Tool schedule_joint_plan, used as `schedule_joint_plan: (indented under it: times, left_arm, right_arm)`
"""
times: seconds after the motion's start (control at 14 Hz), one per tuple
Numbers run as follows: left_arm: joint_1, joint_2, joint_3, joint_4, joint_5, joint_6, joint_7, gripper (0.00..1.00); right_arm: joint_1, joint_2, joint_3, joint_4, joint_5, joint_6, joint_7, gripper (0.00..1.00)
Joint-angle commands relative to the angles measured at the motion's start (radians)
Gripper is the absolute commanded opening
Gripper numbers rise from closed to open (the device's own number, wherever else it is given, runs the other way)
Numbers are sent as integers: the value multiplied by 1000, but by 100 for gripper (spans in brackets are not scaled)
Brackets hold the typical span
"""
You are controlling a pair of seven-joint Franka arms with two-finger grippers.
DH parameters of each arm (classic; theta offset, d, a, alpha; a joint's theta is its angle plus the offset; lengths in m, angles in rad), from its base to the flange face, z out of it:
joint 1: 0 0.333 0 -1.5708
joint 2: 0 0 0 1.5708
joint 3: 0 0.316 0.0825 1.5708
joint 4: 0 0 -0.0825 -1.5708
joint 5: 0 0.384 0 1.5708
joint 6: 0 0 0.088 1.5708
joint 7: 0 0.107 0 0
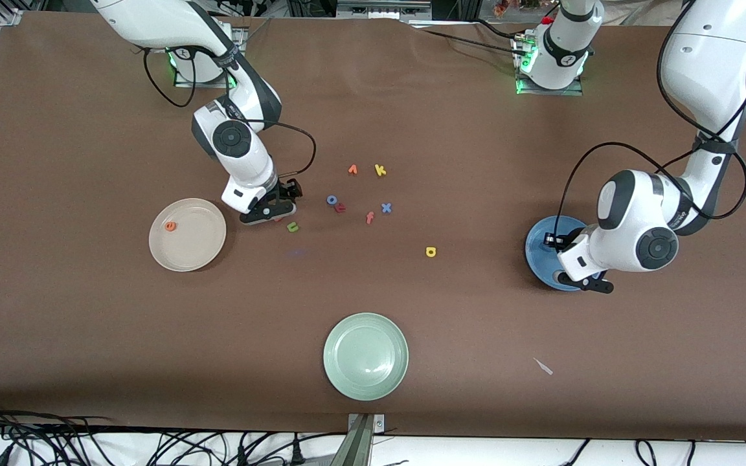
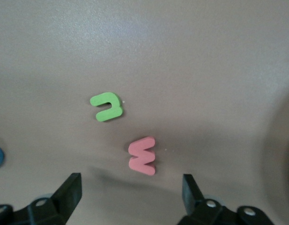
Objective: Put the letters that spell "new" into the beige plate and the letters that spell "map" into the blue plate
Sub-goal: 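Place the b on the blue plate while the right gripper grasps the w, then grasp the a with the left gripper while the right gripper drops the w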
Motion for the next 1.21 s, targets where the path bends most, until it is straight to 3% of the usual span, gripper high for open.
schedule_joint_plan:
  times: [0.0,0.21,0.43,0.64,0.78,1.14]
  left_arm:
    - [32,14,-9,15,17,4,93,99]
    - [-6,2,-18,18,17,0,51,100]
    - [-98,-18,-18,18,11,-7,-129,100]
    - [-220,-21,-23,25,2,-1,-359,100]
    - [-299,2,-24,58,3,13,-498,100]
    - [-418,74,-21,59,20,249,-681,94]
  right_arm:
    - [-4,20,-10,-12,-40,55,18,87]
    - [-4,41,-12,-11,-43,75,18,79]
    - [-6,57,-12,-11,-44,96,18,67]
    - [-6,57,-12,-9,-44,96,9,38]
    - [-7,51,-29,-2,-43,92,-11,24]
    - [-15,2,-32,76,-43,-58,-48,21]
